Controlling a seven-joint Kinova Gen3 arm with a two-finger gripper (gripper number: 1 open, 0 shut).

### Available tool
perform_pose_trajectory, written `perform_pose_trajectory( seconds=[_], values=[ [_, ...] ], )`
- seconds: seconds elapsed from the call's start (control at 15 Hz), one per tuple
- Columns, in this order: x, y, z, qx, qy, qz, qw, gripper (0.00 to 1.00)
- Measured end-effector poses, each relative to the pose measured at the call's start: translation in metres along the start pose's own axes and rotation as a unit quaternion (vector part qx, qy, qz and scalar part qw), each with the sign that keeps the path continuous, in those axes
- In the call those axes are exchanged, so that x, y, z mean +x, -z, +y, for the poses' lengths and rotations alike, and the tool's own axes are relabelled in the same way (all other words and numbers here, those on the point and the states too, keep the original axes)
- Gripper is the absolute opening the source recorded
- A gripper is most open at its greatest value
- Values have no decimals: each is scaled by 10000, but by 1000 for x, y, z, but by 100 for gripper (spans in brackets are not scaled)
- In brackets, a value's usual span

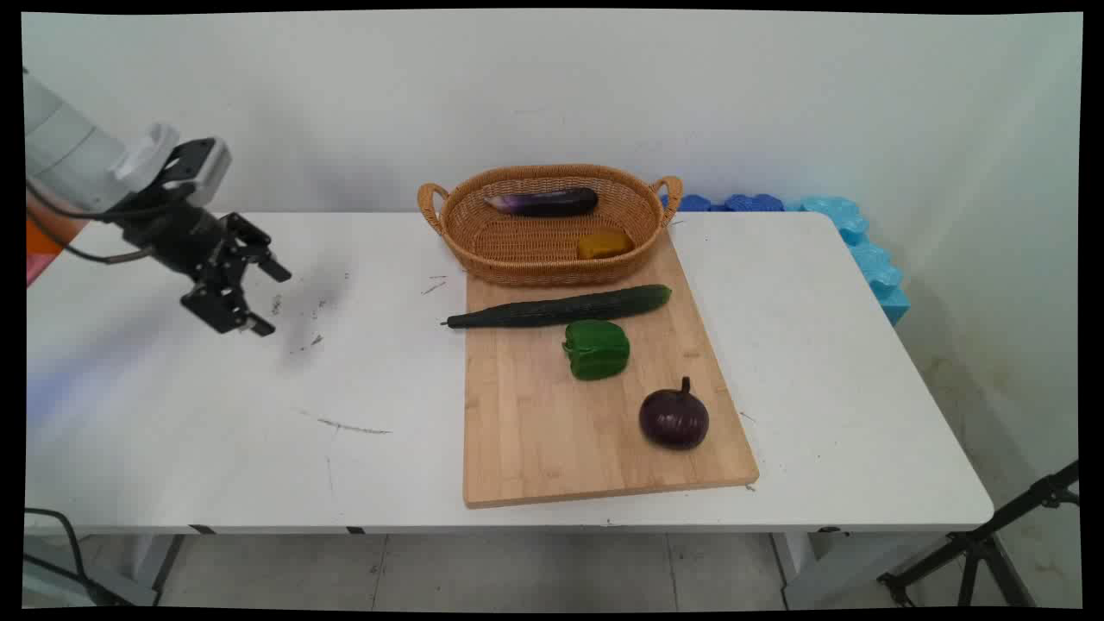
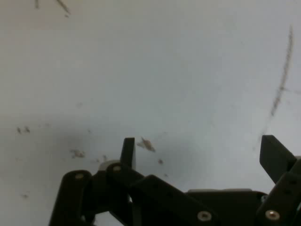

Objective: Pick up the potato from the vegetable basket

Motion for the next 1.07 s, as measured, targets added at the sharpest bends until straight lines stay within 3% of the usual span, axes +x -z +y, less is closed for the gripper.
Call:
perform_pose_trajectory(
  seconds=[0.6, 1.07],
  values=[
    [77, -15, -27, 439, 10, 92, 9990, 100],
    [160, -42, -58, 832, -91, 360, 9958, 100]
  ],
)
